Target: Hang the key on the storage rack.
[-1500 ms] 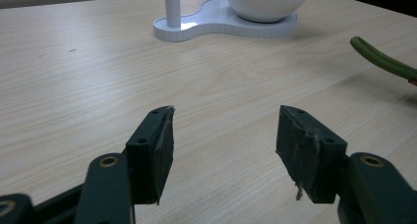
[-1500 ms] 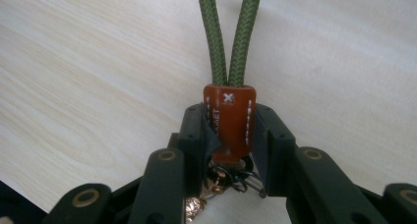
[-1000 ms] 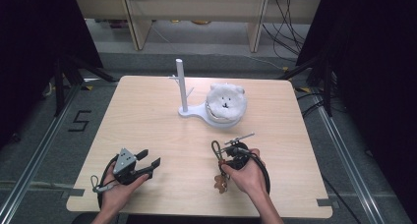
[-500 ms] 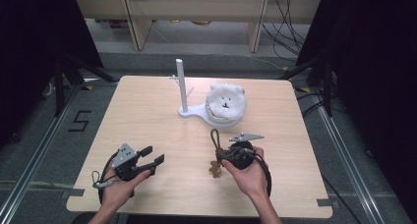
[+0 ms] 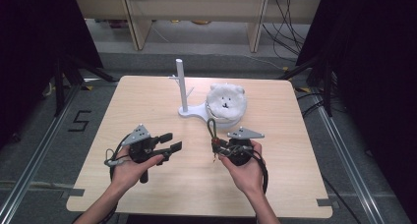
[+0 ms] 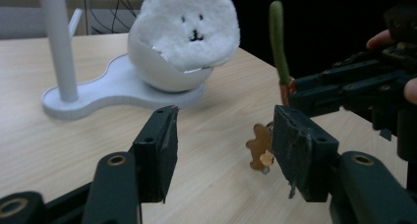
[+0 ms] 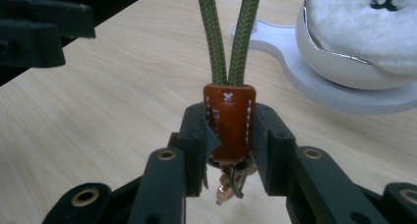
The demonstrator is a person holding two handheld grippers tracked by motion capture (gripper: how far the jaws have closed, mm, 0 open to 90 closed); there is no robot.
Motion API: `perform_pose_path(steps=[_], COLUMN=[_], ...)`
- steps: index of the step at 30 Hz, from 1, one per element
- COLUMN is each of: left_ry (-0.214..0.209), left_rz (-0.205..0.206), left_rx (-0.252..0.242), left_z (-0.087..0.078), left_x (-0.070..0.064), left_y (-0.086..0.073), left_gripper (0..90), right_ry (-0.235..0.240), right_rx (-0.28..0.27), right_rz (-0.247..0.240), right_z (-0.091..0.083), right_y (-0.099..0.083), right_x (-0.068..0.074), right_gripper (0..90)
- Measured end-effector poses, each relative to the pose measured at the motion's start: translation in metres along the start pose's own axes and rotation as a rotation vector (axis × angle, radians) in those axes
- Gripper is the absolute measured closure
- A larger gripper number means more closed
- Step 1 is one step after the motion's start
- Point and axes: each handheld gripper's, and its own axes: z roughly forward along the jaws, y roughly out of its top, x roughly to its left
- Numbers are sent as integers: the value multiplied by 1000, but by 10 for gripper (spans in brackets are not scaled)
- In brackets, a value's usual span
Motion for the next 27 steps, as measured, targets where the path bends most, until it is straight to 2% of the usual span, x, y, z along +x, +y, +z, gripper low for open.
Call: perform_pose_path(steps=[1,2,3,5,6,7,11,12,14,17,18,21,23,24,25,26,27], left_ry=[-1,-19,-35,-45,-51,-56,-81,-95,-106,-120,-124,-131,-135,-137,-138,-138,-138], left_rz=[-3,-11,-24,-27,-31,-39,-83,-97,-112,-123,-127,-142,-146,-149,-149,-148,-147], left_rx=[7,12,21,45,57,66,60,53,47,43,40,30,28,28,29,32,33], left_z=[1,4,9,16,21,24,33,35,37,41,41,43,45,45,46,46,47], left_x=[-2,-3,-5,-6,-5,-5,-3,-2,-2,-2,-2,-2,-2,-2,-2,-2,-2], left_y=[3,5,8,10,11,12,18,21,24,26,27,28,28,28,28,28,28], left_gripper=[444,454,465,483,491,498,541,549,566,592,605,642,656,662,670,677,684], right_ry=[-5,0,-4,2,-6,2,-3,11,-4,11,7,13,10,6,3,14,-11], right_rx=[-7,-4,-15,-8,-11,-7,-23,-22,-40,-62,-79,-85,-70,-89,-81,-87,-90], right_rz=[-13,-3,-33,-5,-37,-32,-44,-24,-67,-52,-80,-79,-69,-82,-60,-96,-100], right_z=[0,1,2,5,6,7,12,13,15,17,18,19,19,20,20,21,21], right_y=[0,0,1,1,2,2,2,2,3,6,7,8,9,8,8,9,8], right_x=[-1,1,-1,4,2,4,9,12,11,14,14,15,17,17,20,18,19], right_gripper=[695,695,694,694,694,694,694,694,694,694,694,694,694,694,694,694,694])
